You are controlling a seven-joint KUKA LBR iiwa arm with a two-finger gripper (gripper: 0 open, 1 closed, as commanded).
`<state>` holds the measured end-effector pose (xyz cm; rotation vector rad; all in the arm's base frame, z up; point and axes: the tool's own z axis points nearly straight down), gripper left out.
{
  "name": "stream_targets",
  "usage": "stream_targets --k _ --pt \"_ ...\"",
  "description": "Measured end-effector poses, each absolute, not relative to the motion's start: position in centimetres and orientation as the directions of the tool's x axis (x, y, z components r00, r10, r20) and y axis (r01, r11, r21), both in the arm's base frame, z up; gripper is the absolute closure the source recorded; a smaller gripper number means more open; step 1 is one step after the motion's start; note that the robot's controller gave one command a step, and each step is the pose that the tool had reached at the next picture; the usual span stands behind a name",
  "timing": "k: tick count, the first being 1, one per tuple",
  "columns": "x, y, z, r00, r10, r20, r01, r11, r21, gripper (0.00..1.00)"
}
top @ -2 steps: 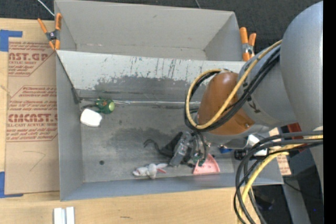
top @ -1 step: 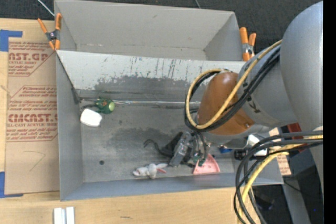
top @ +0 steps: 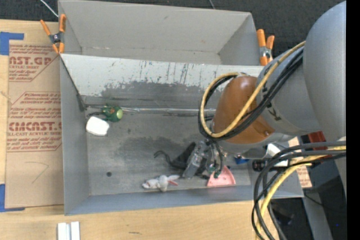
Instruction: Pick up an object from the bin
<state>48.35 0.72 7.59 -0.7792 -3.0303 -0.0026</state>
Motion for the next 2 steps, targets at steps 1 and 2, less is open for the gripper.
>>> stream_targets --k 1,2 --pt "48.3 0.7 9.4 -0.876 0.483 0.012 0.483 0.876 -0.001 1.00" --pt "48.5 0.7 10.6 -0.876 0.482 0.007 0.482 0.876 0.002 1.00"
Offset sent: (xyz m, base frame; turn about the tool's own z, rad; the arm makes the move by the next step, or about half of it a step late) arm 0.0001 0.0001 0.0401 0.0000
